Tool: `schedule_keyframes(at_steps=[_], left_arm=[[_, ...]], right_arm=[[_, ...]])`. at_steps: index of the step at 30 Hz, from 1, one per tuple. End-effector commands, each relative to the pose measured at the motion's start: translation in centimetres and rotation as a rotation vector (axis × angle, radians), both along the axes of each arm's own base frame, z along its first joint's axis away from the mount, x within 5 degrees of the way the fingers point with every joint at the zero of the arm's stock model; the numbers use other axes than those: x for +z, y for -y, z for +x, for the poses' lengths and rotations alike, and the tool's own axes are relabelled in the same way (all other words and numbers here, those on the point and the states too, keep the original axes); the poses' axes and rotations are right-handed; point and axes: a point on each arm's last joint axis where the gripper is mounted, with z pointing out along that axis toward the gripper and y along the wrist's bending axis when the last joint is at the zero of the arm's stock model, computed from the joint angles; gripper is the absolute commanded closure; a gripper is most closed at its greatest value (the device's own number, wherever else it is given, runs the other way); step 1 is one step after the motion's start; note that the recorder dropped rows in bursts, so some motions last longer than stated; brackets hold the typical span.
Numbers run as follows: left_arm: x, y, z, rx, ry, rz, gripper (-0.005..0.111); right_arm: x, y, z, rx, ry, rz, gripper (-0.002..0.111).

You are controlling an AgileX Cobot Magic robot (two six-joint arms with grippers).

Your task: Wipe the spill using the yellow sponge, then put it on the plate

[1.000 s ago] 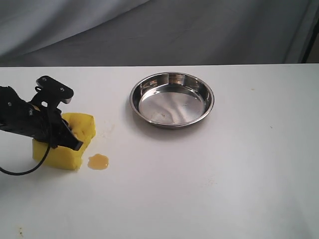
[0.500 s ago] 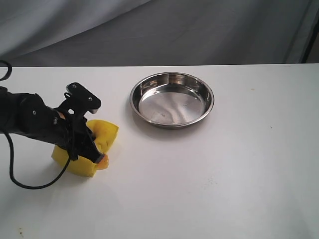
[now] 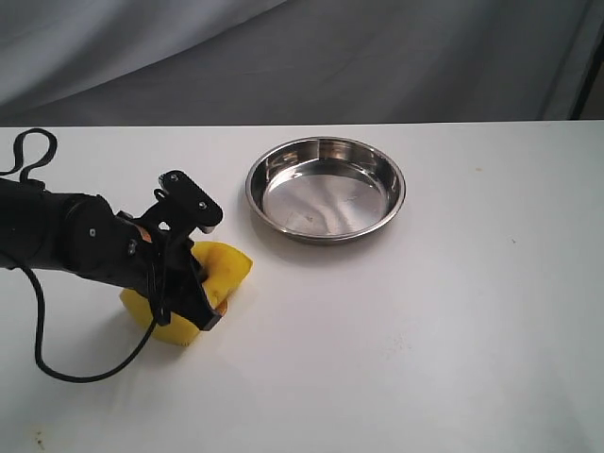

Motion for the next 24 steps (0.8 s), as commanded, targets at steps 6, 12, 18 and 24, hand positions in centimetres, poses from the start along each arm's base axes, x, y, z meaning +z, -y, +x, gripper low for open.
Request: schedule_keyframes(at_steps=[6, 12, 18, 24], left_arm=[[-1.7, 1.1, -2.5, -0.042, -0.168, 0.03, 0.107], [-1.7, 3.1, -3.8, -0.119, -0.167, 0.036, 0.107], [-1.8, 4.6, -5.3, -0.187, -0.192, 0.05, 0.107], [-1.8, 5.5, -6.3, -0.228, -0.212, 0.059, 0.107]], right_arm=[[-0.1, 0.0, 0.0, 0.004, 0.004, -0.006, 0.108], [-0.1, 0.0, 0.0, 0.004, 0.004, -0.006, 0.108], [-0.1, 0.0, 0.0, 0.004, 0.004, -0.006, 0.108], [-0.1, 0.0, 0.0, 0.004, 0.004, -0.006, 0.108]])
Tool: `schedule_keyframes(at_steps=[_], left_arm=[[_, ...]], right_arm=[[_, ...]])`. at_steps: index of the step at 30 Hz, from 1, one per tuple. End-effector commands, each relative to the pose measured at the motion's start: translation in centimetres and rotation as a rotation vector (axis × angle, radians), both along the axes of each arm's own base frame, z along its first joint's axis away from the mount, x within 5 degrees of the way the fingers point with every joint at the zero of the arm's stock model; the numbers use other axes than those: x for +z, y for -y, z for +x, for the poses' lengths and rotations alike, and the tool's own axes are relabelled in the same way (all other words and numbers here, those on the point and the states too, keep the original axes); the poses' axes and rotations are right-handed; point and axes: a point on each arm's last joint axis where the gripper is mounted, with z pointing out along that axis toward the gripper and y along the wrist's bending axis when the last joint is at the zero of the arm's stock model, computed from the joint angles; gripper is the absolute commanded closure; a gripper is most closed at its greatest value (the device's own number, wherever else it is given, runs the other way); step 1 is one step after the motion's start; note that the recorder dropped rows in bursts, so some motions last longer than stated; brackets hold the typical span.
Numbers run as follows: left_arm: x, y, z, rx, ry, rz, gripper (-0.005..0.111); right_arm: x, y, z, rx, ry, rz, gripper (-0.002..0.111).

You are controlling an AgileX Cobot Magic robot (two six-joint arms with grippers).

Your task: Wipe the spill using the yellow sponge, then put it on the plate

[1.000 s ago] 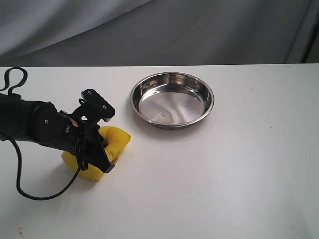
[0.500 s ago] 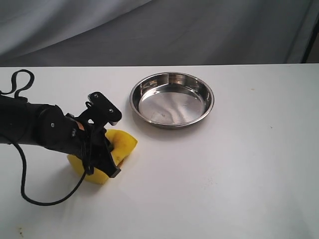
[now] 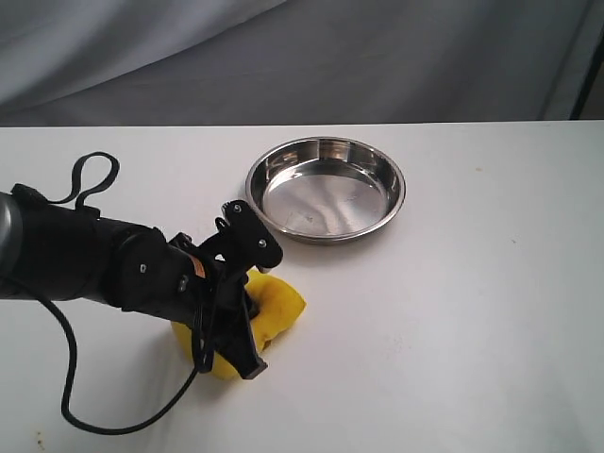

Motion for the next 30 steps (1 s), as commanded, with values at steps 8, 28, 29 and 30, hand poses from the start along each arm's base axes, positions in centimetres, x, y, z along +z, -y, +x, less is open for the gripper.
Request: schedule_keyframes(at_steps=[8, 28, 29, 30], left_arm=[[-0.5, 0.1, -1.8, 0.001, -0.088, 0.049, 0.107], [5.7, -5.0, 1.3, 0.172, 0.086, -0.041, 0.107], [6.0, -5.0, 1.3, 0.172, 0.094, -0.046, 0.107], [6.1, -5.0, 1.2, 0.172, 0.098, -0.049, 0.107]], right_arm=[[-0.1, 0.0, 0.0, 0.004, 0.004, -0.006, 0.108], [-0.1, 0.0, 0.0, 0.004, 0.004, -0.006, 0.108], [-0.1, 0.0, 0.0, 0.004, 0.004, -0.006, 0.108], [-0.1, 0.0, 0.0, 0.004, 0.004, -0.006, 0.108]])
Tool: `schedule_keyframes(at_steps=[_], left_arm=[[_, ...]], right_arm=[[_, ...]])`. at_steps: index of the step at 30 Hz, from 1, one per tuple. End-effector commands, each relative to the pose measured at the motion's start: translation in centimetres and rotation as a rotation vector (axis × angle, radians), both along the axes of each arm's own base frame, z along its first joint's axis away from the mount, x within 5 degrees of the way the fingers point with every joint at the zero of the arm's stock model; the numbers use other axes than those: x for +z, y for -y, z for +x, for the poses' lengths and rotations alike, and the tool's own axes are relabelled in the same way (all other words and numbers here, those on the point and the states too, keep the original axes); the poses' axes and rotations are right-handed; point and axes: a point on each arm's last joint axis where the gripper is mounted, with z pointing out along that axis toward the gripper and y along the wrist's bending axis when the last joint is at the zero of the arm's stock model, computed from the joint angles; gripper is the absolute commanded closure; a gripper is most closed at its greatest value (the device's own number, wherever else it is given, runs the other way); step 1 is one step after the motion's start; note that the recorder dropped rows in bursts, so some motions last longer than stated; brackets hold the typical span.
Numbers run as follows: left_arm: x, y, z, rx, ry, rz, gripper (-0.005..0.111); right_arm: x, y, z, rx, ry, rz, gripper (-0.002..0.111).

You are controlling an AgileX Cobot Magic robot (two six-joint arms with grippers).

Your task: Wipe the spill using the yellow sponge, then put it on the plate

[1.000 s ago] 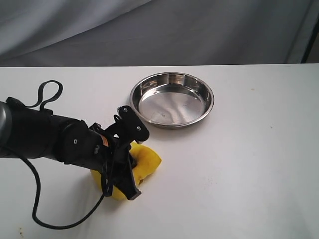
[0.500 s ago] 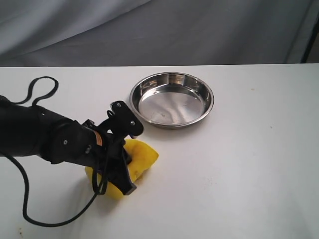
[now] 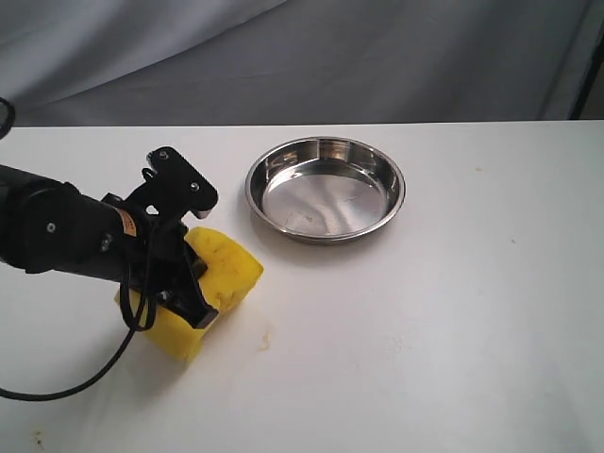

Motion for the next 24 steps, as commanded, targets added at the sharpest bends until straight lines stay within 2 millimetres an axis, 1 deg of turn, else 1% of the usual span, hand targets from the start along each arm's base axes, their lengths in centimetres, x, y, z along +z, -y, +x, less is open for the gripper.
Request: schedule_keyframes(at_steps=[1, 7, 9, 12, 16, 19, 22, 24], left_arm=[[1.0, -0.2, -0.2, 0.008, 0.027, -0.019, 0.107], [1.1, 0.0, -0.5, 0.09, -0.026, -0.073, 0.107], [1.1, 0.4, -0.8, 0.103, -0.046, -0.099, 0.107], [1.2, 1.4, -1.4, 0.076, -0.054, -0.111, 0.107], [0.9, 3.5, -2.8, -0.004, -0.06, -0.106, 0.107], [-0.2, 5.1, -3.6, -0.056, -0.066, -0.095, 0.107], [-1.9, 6.4, -3.9, -0.088, -0.067, -0.082, 0.107], [-3.4, 6.8, -3.7, -0.089, -0.066, -0.069, 0.107]], right_arm=[[-0.1, 0.0, 0.0, 0.004, 0.004, -0.006, 0.108], [-0.1, 0.0, 0.0, 0.004, 0.004, -0.006, 0.108], [-0.1, 0.0, 0.0, 0.004, 0.004, -0.006, 0.108], [-0.1, 0.0, 0.0, 0.004, 0.004, -0.006, 0.108], [-0.1, 0.0, 0.0, 0.004, 0.004, -0.006, 0.108], [-0.1, 0.0, 0.0, 0.004, 0.004, -0.006, 0.108], [-0.1, 0.0, 0.0, 0.004, 0.004, -0.006, 0.108], [-0.1, 0.0, 0.0, 0.004, 0.004, -0.006, 0.108]])
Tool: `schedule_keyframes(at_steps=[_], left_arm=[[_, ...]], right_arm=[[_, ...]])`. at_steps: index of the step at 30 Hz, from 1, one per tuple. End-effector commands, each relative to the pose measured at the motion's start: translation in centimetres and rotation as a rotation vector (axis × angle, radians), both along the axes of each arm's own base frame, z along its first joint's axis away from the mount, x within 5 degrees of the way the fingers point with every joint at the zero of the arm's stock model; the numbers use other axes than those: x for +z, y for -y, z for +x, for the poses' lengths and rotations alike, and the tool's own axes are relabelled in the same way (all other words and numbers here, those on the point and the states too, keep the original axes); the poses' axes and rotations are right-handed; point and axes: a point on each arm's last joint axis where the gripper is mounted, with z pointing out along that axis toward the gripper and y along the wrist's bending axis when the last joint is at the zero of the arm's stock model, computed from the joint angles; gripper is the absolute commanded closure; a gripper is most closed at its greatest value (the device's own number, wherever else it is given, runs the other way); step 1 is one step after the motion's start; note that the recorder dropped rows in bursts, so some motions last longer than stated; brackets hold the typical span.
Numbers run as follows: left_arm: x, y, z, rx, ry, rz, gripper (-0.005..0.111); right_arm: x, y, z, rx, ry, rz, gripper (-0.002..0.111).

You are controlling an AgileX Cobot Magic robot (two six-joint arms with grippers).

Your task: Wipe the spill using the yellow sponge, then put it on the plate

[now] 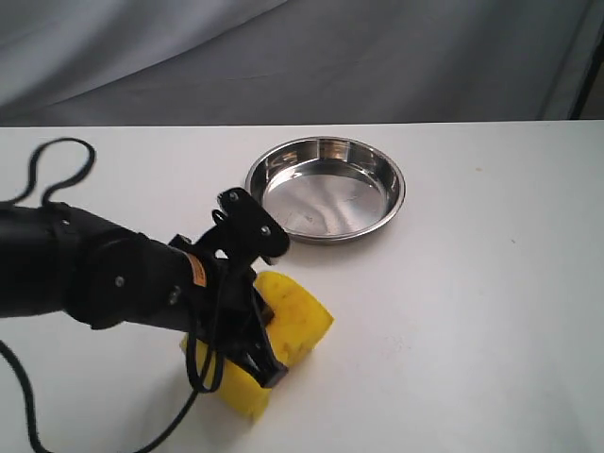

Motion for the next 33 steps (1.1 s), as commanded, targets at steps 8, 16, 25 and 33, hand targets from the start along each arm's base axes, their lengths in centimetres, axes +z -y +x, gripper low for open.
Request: schedule_keyframes(at_steps=[8, 16, 25, 33], left_arm=[[-5.9, 1.1, 0.5, -0.142, 0.025, 0.133, 0.107], [-6.0, 0.9, 0.4, -0.215, 0.045, 0.181, 0.107], [-6.2, -2.2, 2.3, -0.143, 0.002, 0.24, 0.107], [-6.2, -7.8, 5.9, 0.088, -0.023, 0.226, 0.107]], right_arm=[[-0.1, 0.0, 0.0, 0.004, 0.004, -0.006, 0.108], [-0.1, 0.0, 0.0, 0.004, 0.004, -0.006, 0.108], [-0.1, 0.0, 0.0, 0.004, 0.004, -0.007, 0.108], [-0.1, 0.0, 0.0, 0.004, 0.004, -0.007, 0.108]])
